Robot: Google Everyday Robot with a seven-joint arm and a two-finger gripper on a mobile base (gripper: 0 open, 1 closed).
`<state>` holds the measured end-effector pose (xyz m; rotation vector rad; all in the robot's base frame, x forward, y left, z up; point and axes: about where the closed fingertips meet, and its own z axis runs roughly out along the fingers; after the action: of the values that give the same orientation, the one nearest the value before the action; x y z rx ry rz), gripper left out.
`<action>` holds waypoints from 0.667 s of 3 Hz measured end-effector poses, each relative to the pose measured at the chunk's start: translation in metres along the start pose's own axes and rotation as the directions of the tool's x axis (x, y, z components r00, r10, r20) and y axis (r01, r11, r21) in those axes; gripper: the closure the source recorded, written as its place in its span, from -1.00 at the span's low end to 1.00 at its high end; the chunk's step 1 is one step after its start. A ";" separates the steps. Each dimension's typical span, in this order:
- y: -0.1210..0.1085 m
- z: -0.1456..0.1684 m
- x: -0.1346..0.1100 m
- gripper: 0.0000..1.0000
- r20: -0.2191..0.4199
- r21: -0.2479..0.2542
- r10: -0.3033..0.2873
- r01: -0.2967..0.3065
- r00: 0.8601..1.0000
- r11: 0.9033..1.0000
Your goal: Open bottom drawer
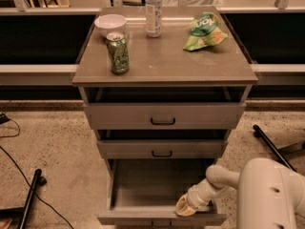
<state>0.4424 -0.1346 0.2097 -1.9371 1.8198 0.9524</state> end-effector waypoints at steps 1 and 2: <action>0.014 -0.001 -0.005 1.00 0.050 0.019 -0.008 0.007 0.999 1.000; 0.007 -0.022 -0.014 1.00 0.074 0.122 -0.075 0.065 0.994 0.990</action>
Offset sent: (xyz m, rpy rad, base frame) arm 0.0240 -0.0165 0.0564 0.1315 -0.2890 -0.0844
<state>0.4418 -0.1387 0.2360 -1.8523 1.7127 0.8649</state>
